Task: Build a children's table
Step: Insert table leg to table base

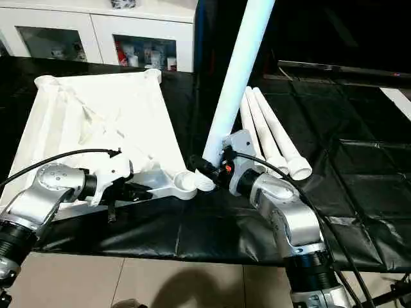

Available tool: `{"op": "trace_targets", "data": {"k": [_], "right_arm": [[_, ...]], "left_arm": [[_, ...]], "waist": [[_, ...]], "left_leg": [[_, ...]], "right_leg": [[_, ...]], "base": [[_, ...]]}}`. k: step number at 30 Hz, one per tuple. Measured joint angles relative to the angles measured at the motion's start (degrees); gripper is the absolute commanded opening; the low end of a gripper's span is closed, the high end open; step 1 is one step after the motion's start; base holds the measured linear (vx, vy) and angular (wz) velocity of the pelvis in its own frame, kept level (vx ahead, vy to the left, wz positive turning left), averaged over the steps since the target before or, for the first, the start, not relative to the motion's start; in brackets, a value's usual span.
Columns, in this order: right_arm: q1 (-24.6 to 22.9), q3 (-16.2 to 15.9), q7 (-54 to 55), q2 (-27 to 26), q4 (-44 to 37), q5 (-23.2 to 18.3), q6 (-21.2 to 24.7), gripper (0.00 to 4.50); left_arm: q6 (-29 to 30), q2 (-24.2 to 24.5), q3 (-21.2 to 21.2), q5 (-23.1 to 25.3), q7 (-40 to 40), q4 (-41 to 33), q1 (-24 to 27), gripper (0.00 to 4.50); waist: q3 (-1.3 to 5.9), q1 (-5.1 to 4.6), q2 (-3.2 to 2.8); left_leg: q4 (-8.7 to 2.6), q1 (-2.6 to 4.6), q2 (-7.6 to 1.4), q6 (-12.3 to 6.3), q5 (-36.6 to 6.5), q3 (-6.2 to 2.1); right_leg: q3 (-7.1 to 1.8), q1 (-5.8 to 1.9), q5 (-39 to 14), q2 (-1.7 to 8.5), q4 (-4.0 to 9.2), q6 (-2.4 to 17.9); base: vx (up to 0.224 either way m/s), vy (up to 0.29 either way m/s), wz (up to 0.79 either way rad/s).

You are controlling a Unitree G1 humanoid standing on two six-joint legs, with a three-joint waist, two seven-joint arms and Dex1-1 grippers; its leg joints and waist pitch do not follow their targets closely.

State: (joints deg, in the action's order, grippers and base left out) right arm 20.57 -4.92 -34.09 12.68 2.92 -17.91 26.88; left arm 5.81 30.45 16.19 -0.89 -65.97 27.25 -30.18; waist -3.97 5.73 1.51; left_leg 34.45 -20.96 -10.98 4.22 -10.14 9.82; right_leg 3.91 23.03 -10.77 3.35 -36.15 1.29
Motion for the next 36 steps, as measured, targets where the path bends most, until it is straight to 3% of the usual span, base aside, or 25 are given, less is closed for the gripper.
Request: {"op": "trace_targets", "data": {"k": [9,17,22,27,28,36], "right_arm": [[1.0,0.1,-1.7,-1.0,0.7,-1.1,-1.0,1.90],[3.3,-0.4,-3.3,-3.1,3.1,-0.3,-9.0,1.90],[4.3,-1.1,-4.9,-2.1,5.4,-0.5,-5.3,1.90],[5.1,-1.3,-5.4,-2.8,9.9,-0.4,-5.8,1.90],[5.1,-1.3,-5.6,-2.9,10.1,-0.4,-5.9,1.90],[5.8,-2.4,-6.4,-3.8,11.4,0.2,-6.3,1.90]], "left_arm": [[0.2,-0.1,-0.2,-0.1,-0.5,0.1,-0.1,0.00],[0.1,-0.1,0.0,0.0,-0.9,0.8,-0.7,0.00],[0.0,-0.3,0.0,0.0,-1.2,1.7,-1.2,0.00],[0.2,-0.9,-0.1,0.1,-0.6,3.1,-2.1,0.00],[0.4,-0.9,-0.1,0.1,-0.7,3.2,-2.1,0.44],[0.9,-0.9,-0.2,0.0,-0.6,3.4,-2.6,1.00]], "waist": [[0.00,0.04,0.00],[0.00,0.08,0.01],[0.00,0.09,0.01],[0.00,0.10,0.01],[0.00,0.09,0.01],[0.00,0.08,0.01]], "left_leg": [[-0.01,-0.02,0.00,0.00,0.0,0.00],[-0.01,-0.03,0.00,0.00,0.0,0.00],[-0.01,-0.03,0.00,0.00,0.0,0.00],[-0.01,-0.03,0.00,0.00,0.0,0.00],[-0.01,-0.02,0.00,0.00,0.0,0.00],[-0.01,-0.08,-0.01,0.00,0.0,0.00]], "right_leg": [[0.00,0.02,0.0,0.00,0.00,0.0],[0.00,0.02,0.0,0.00,0.00,0.0],[0.01,0.01,0.0,0.00,0.00,0.0],[0.01,0.01,0.1,0.00,-0.01,0.1],[0.01,0.01,0.1,0.00,-0.01,0.1],[0.01,0.04,0.2,0.00,0.02,0.3]], "base": [[0.000,0.000,0.00],[0.000,0.000,0.00],[0.000,0.000,0.00],[0.000,0.000,0.00],[0.000,0.000,0.00],[0.000,0.000,0.00]]}}
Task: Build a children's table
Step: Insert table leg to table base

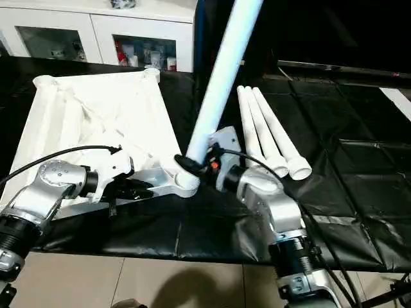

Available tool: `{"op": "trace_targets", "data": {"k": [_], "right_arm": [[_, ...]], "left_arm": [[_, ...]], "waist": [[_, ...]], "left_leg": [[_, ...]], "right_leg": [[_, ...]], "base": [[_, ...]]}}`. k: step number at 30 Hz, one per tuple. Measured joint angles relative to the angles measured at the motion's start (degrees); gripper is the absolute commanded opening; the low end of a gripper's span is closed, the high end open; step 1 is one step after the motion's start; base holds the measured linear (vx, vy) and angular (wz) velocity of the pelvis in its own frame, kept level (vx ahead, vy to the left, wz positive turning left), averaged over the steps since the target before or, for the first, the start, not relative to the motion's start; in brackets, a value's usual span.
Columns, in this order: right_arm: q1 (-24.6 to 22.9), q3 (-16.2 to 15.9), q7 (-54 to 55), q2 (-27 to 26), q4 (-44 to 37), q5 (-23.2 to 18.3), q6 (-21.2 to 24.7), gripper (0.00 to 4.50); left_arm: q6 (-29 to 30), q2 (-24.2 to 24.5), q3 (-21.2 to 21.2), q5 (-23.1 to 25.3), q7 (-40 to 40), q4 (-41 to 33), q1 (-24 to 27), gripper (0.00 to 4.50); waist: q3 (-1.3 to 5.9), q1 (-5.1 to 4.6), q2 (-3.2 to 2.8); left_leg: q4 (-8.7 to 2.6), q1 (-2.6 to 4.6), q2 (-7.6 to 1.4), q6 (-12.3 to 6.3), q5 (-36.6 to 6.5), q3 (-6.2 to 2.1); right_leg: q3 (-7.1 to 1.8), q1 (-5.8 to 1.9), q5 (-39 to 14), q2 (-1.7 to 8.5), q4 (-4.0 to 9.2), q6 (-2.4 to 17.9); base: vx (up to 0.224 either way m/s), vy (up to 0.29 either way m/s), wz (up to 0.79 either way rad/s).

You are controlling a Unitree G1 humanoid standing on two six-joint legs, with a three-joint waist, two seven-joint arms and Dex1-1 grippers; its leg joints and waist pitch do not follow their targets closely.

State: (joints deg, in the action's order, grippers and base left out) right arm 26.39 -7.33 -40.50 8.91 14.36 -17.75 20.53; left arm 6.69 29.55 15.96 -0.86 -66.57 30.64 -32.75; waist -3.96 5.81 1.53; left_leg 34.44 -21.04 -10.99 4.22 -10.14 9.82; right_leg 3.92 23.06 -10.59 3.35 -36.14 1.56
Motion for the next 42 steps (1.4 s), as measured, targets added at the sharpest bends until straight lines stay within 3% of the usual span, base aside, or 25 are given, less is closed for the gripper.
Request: {"op": "trace_targets", "data": {"k": [7,8,11,14,20,42], "right_arm": [[0.5,0.0,0.0,-0.3,1.9,0.6,-2.3,1.90],[0.5,0.0,0.0,-0.3,2.1,0.7,-2.4,1.90],[0.5,0.0,0.0,-0.3,2.1,0.7,-2.6,1.90],[0.5,0.0,0.0,-0.5,2.2,0.8,-2.7,1.90],[0.5,0.0,0.0,-0.5,2.3,1.5,-3.3,1.90],[2.6,-1.0,-1.9,-0.4,5.0,2.7,-3.4,1.90]], "left_arm": [[0.7,-0.9,-0.1,0.1,0.7,2.2,-1.5,1.00],[0.9,-0.9,-0.2,0.0,0.7,2.3,-1.6,0.65],[1.0,-1.2,-0.2,0.0,0.6,2.4,-1.6,0.65],[1.5,-1.3,-0.3,-0.2,0.6,2.6,-1.7,0.27],[2.0,-1.5,-0.4,-0.7,-0.4,2.6,-1.8,0.00],[0.5,-1.4,-0.3,-0.6,-2.1,2.3,-1.4,0.00]], "waist": [[0.00,0.02,0.00],[0.00,0.03,0.00],[0.00,0.03,0.00],[0.00,0.00,0.00],[0.00,-0.02,-0.01],[0.08,0.12,0.17]], "left_leg": [[0.00,-0.01,0.00,0.00,0.0,0.00],[0.00,0.00,0.00,0.00,0.0,0.00],[0.00,0.00,0.00,0.00,0.0,0.00],[0.00,0.01,0.00,0.00,0.0,0.00],[0.00,0.01,0.00,0.00,0.0,0.00],[-0.02,-0.01,0.00,-0.01,0.0,0.02]], "right_leg": [[0.00,0.00,0.0,0.00,0.01,0.0],[0.00,0.00,0.0,0.00,0.01,0.0],[0.00,0.00,0.0,0.00,0.01,0.0],[0.00,0.00,0.0,0.00,0.01,0.0],[0.00,0.00,0.0,0.00,0.01,0.0],[-0.01,-0.01,-0.2,0.01,0.02,-0.1]], "base": [[0.000,0.000,0.00],[0.000,0.000,0.00],[0.000,0.000,0.00],[0.000,0.000,0.00],[0.000,0.000,0.00],[0.000,0.000,0.00]]}}
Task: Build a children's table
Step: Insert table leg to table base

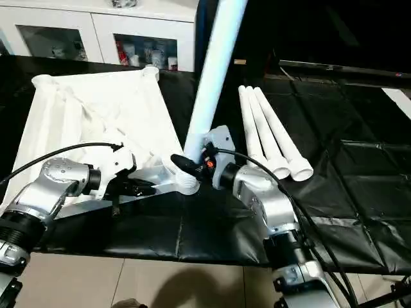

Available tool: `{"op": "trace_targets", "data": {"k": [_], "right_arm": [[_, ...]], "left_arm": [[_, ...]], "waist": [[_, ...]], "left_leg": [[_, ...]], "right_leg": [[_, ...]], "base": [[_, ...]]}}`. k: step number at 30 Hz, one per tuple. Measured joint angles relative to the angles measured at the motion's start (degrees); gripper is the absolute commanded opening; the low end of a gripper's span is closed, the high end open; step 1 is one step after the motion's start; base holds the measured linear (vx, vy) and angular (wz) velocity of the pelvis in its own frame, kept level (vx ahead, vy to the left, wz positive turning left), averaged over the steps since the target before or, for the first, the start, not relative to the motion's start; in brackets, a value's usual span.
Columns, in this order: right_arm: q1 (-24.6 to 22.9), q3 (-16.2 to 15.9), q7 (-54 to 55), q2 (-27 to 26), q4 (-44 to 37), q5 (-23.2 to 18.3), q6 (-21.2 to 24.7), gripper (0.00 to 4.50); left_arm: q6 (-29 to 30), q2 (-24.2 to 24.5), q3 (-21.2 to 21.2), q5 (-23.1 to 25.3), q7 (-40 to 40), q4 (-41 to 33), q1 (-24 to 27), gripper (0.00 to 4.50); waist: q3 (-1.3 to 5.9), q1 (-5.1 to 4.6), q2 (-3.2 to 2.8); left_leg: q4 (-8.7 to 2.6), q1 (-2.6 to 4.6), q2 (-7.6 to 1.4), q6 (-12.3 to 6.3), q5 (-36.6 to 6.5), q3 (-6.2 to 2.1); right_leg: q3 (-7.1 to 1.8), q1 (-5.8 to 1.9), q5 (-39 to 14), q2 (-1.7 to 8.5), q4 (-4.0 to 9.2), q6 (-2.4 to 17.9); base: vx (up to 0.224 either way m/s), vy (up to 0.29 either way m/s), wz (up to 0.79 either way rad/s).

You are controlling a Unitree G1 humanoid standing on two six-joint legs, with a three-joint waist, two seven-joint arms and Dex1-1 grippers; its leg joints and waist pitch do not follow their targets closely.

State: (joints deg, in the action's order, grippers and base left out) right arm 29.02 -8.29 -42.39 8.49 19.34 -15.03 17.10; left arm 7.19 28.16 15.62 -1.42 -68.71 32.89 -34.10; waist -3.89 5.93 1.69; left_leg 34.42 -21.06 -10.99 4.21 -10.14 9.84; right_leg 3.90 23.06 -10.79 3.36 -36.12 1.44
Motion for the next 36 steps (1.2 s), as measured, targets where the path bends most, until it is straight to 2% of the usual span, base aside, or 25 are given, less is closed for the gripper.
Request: {"op": "trace_targets", "data": {"k": [7,19,26,36], "right_arm": [[0.0,-0.6,-1.8,1.2,-0.6,0.0,0.1,1.90],[-0.3,-0.9,-2.6,2.1,-0.8,0.0,0.4,1.90],[-1.9,-1.1,-3.2,4.3,-2.8,0.0,1.5,1.90],[-1.9,-0.9,-3.1,3.8,-2.1,-0.1,1.3,1.90]], "left_arm": [[-0.1,0.2,1.2,0.0,-2.8,-4.6,2.3,0.00],[-1.4,0.1,1.4,0.7,-2.5,-3.1,1.6,0.00],[-2.5,-0.1,1.2,1.1,-2.1,-0.8,0.7,0.00],[-2.5,0.1,1.0,0.9,-3.0,-0.6,0.6,0.00]], "waist": [[0.02,0.84,0.06],[0.06,0.77,0.13],[0.10,0.57,0.19],[0.11,0.46,0.19]], "left_leg": [[0.00,-0.01,0.02,-0.07,0.0,0.05],[0.00,0.09,0.01,-0.05,0.0,0.05],[-0.01,0.12,-0.01,-0.03,0.0,0.05],[-0.04,0.14,-0.02,-0.02,0.0,0.04]], "right_leg": [[0.01,-0.03,-0.1,0.06,0.00,0.0],[0.00,-0.19,-0.1,0.06,-0.02,0.0],[0.02,-0.18,-0.1,0.06,-0.03,-0.3],[0.02,-0.17,-0.1,0.05,-0.04,-0.2]], "base": [[0.000,0.000,0.00],[0.000,0.000,0.00],[0.000,0.000,0.00],[0.000,0.000,0.00]]}}
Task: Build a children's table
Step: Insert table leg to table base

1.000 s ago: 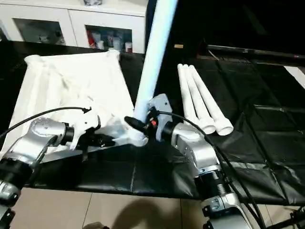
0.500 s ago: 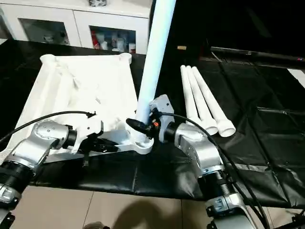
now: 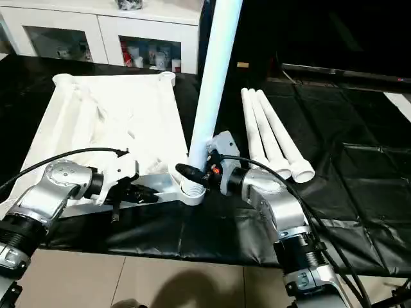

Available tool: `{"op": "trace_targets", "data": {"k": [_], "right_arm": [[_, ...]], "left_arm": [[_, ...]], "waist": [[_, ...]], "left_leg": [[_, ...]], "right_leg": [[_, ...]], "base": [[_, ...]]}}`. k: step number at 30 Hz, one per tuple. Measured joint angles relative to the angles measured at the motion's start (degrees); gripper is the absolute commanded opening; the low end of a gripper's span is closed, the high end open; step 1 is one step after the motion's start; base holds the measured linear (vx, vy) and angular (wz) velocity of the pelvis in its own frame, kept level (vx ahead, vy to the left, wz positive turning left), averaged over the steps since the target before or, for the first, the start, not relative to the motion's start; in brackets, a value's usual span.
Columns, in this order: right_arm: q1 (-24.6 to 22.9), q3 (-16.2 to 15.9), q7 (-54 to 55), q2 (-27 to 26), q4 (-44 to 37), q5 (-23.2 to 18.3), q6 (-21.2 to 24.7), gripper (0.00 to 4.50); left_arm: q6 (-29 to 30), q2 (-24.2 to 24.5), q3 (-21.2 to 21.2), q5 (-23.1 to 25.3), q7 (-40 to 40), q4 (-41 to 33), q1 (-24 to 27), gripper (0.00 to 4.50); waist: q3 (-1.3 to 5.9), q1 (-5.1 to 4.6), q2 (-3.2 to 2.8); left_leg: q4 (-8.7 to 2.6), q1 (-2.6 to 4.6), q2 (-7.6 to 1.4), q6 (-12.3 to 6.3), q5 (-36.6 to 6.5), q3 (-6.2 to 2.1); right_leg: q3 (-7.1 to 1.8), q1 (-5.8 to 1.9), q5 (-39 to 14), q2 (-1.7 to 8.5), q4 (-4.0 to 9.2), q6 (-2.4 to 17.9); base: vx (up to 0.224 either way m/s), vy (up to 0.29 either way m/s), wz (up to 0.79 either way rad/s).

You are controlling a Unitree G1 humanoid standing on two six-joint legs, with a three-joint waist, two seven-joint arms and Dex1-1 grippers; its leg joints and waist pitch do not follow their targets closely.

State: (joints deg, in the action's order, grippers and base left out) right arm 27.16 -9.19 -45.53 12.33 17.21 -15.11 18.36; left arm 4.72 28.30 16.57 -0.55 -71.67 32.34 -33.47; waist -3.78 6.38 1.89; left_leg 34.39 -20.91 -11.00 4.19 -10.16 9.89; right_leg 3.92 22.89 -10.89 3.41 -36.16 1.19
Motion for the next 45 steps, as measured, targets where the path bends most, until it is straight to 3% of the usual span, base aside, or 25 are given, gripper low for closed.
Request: {"op": "trace_targets", "data": {"k": [10,14,20,24,27,35,38,41,45], "right_arm": [[4.4,-0.3,-2.8,-0.6,6.5,0.1,-0.1,1.90],[6.2,-0.1,-4.0,-0.8,9.7,-0.1,-0.3,1.90],[6.0,3.4,-3.3,-2.3,12.8,-2.9,0.0,1.90],[3.9,5.6,-2.9,-3.0,12.9,-5.0,-1.0,1.90],[1.9,7.0,-2.5,-3.5,12.2,-5.8,-2.4,1.90],[-4.7,9.8,0.7,-6.9,9.1,-7.7,-8.3,1.90],[-7.2,9.7,1.6,-7.3,7.7,-7.6,-10.7,1.90],[-9.5,9.1,2.6,-7.5,5.8,-6.8,-14.2,1.90],[-9.5,5.9,2.4,-5.1,4.1,-2.9,-16.4,1.90]], "left_arm": [[0.0,0.3,-0.1,0.2,0.1,0.6,-0.1,0.00],[0.0,0.4,-0.1,0.3,0.2,0.7,-0.1,0.00],[0.0,0.4,-0.2,0.3,1.0,1.0,-0.2,0.00],[0.1,0.1,-0.3,0.2,1.1,1.3,-0.2,0.00],[0.1,-0.4,-0.3,0.1,1.2,1.9,-0.4,0.00],[0.0,-1.7,-0.4,-0.3,1.8,5.6,-1.6,0.00],[-0.3,-2.3,-0.2,-0.2,1.8,6.8,-2.3,0.00],[-0.9,-3.0,0.2,-0.1,1.8,7.7,-2.8,0.00],[-1.5,-3.3,0.3,0.3,1.8,8.9,-3.5,0.00]], "waist": [[0.09,-0.15,0.15],[0.35,-0.24,0.54],[0.40,-0.42,0.60],[0.40,-0.30,0.29],[0.41,-0.01,-0.26],[0.43,0.23,-2.88],[0.35,0.54,-3.25],[0.38,0.82,-4.24],[0.40,0.90,-4.41]], "left_leg": [[0.00,0.06,0.00,0.00,0.0,0.00],[-0.01,0.09,-0.02,0.00,0.0,0.00],[-0.02,0.13,-0.01,0.01,0.0,0.00],[-0.03,0.14,0.00,0.01,0.0,-0.01],[-0.04,0.17,-0.01,0.01,0.0,-0.03],[-0.19,0.48,0.04,0.01,0.0,-0.09],[-0.29,0.48,0.03,0.01,0.0,-0.15],[-0.31,0.47,0.08,0.00,0.0,-0.15],[-0.36,0.46,0.08,0.00,0.0,-0.16]], "right_leg": [[0.01,-0.01,0.1,0.00,0.00,0.1],[0.02,-0.01,0.1,-0.01,-0.01,0.1],[0.02,-0.02,0.1,-0.01,0.00,0.1],[0.02,-0.03,0.1,-0.01,0.01,0.2],[0.05,-0.10,0.1,-0.01,0.03,0.2],[0.07,-0.32,0.1,-0.01,0.11,0.2],[0.16,-0.39,0.1,-0.02,0.22,0.2],[0.13,-0.57,0.1,-0.01,0.52,0.2],[0.14,-0.61,0.1,-0.01,0.56,0.1]], "base": [[0.000,0.000,0.00],[0.000,0.000,0.00],[0.000,0.000,0.00],[0.000,0.000,0.00],[0.000,0.000,0.00],[0.000,0.000,0.00],[0.000,0.000,0.00],[0.000,0.000,0.00],[0.000,0.000,0.00]]}}
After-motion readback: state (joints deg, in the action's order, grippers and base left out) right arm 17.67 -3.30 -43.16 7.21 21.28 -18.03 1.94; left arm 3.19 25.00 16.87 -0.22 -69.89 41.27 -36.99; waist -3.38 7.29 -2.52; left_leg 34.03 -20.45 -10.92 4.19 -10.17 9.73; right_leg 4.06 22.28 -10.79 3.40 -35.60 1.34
